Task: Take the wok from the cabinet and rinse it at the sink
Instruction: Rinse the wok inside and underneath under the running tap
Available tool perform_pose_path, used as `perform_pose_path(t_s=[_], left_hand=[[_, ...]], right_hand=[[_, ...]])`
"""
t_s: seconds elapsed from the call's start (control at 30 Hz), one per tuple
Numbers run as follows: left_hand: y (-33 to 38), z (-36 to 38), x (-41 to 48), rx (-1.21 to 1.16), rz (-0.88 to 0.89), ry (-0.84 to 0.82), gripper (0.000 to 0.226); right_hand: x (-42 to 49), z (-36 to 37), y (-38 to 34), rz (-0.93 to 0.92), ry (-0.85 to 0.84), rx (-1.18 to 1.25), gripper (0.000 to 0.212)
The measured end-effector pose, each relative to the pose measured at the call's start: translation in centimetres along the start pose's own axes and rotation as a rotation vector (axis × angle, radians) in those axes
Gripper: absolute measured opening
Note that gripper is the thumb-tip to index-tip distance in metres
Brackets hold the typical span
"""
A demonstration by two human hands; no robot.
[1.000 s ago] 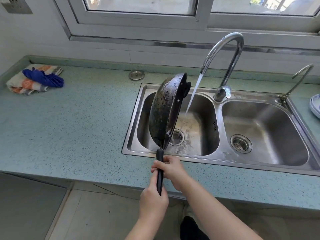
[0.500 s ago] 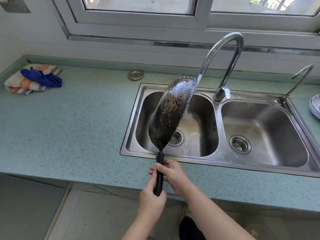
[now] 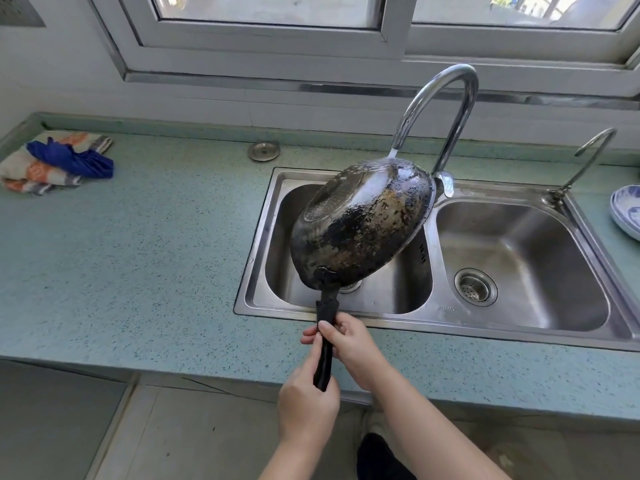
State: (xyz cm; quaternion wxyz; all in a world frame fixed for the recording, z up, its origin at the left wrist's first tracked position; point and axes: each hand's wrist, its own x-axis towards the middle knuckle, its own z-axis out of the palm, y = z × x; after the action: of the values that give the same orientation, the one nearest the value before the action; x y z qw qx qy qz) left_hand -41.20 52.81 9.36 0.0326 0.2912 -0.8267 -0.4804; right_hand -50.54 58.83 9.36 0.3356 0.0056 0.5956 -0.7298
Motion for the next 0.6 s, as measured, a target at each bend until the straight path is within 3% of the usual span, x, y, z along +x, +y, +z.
perform_pose_path(t_s=[0.6], left_hand=[[1.5, 0.8, 2.3, 0.038, 0.016, -0.027, 0.071]], right_hand=[[2.2, -1.1, -1.1, -0.047, 0.012, -0.038, 0.014]])
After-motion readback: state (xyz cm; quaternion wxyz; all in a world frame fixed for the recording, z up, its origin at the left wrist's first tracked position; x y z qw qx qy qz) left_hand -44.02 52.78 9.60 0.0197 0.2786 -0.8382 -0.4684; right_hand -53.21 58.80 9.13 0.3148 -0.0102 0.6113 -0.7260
